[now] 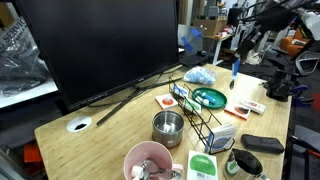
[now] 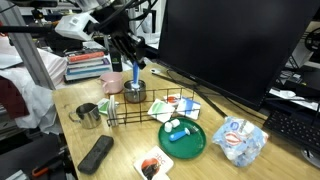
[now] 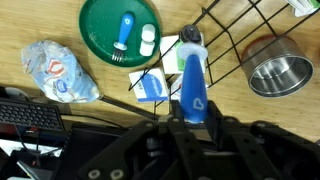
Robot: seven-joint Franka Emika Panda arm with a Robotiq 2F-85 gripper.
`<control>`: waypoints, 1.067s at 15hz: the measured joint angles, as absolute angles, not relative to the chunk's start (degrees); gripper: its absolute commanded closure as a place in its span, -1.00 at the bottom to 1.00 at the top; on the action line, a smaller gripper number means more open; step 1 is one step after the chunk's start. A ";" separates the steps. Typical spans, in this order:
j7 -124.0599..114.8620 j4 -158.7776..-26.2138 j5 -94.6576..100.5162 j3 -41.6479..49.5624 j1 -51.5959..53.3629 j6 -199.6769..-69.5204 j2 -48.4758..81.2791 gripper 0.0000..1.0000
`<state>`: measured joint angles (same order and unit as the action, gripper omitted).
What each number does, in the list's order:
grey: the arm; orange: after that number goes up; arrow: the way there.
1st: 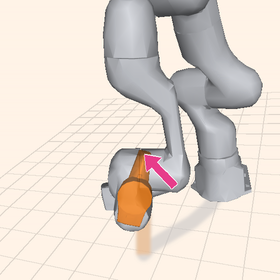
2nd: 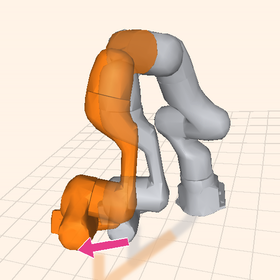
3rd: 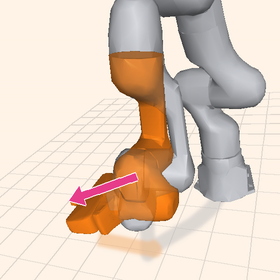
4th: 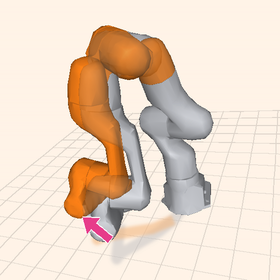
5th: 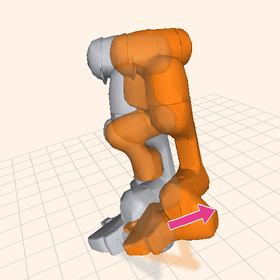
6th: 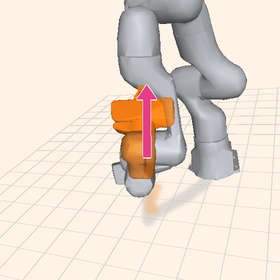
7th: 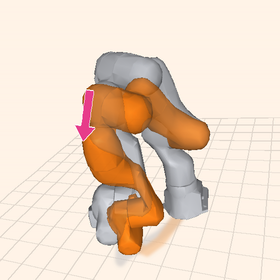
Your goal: Place the blue spoon on the plate
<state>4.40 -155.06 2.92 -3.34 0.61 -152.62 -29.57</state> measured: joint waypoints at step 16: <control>-5.51 -141.53 16.27 -3.02 -6.46 -146.53 -7.57 0.86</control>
<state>-5.51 -141.53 16.27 -3.02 -6.46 -146.53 -7.57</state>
